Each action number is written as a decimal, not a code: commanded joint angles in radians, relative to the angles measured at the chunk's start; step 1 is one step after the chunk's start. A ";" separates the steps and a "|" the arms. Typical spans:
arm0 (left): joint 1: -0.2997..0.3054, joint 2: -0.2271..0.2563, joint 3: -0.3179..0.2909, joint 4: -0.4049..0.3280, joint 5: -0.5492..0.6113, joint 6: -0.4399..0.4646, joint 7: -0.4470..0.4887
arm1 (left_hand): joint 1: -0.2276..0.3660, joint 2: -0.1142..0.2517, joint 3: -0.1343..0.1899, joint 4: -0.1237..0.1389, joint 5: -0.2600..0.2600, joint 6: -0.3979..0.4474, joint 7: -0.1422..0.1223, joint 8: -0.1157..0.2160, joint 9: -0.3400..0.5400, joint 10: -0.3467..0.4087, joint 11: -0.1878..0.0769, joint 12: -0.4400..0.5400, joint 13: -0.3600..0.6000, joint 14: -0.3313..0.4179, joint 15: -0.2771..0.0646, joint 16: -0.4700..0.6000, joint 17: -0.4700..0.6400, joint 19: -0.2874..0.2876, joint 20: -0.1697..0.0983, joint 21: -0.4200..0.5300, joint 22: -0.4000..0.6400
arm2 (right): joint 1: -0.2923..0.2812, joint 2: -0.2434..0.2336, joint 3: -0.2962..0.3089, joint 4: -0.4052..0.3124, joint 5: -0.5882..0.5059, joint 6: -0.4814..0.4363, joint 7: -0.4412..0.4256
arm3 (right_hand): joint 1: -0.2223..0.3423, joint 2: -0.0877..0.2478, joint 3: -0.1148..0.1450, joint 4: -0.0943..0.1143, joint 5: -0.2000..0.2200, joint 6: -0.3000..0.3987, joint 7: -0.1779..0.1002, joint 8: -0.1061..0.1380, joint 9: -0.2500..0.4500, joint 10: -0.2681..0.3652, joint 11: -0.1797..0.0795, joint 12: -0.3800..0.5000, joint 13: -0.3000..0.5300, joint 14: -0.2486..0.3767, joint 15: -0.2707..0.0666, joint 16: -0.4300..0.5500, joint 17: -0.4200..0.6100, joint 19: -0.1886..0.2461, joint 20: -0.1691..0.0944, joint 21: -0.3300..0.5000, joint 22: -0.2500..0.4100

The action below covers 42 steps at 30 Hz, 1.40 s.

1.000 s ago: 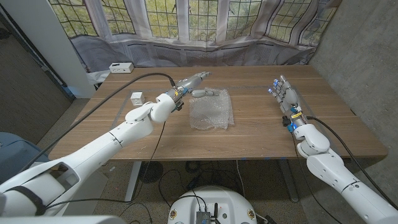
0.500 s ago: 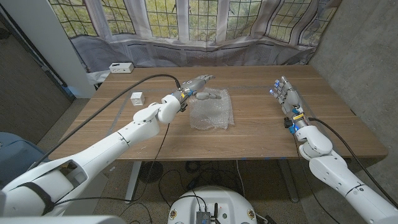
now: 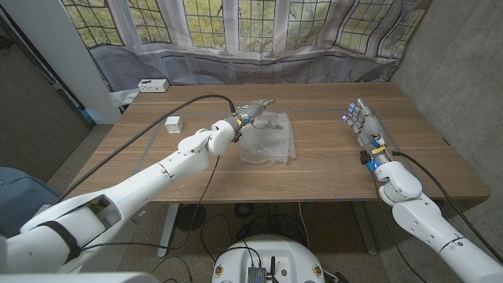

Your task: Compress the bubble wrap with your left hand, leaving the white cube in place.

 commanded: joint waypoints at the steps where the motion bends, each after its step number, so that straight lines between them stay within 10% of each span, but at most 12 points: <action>1: -0.048 -0.050 0.061 0.104 0.015 0.009 0.006 | 0.002 -0.008 -0.001 0.001 0.004 0.008 -0.001 0.010 0.002 0.012 -0.002 0.010 0.003 0.014 0.003 0.010 0.003 -0.005 0.002 0.000 0.001 | -0.001 0.006 0.001 0.006 0.005 -0.005 -0.002 | 0.007 -0.001 0.003 -0.008 0.001 -0.001 -0.007 0.001 0.005 0.003 0.000 0.001 0.002 0.007 0.003 0.000 0.002 0.001 0.006 -0.001 0.003; 42: -0.125 -0.135 0.190 0.307 0.035 -0.005 0.052 | 0.043 0.011 0.008 0.002 0.015 0.080 -0.024 0.022 0.002 0.085 -0.071 0.036 0.002 0.086 -0.029 0.022 0.002 0.042 0.001 0.015 0.004 | -0.003 0.008 -0.001 0.013 0.007 -0.014 -0.009 | 0.010 0.000 0.005 -0.009 0.000 -0.001 -0.007 0.000 0.005 0.008 0.002 0.000 0.003 0.010 0.007 -0.001 0.002 -0.004 0.014 -0.002 0.003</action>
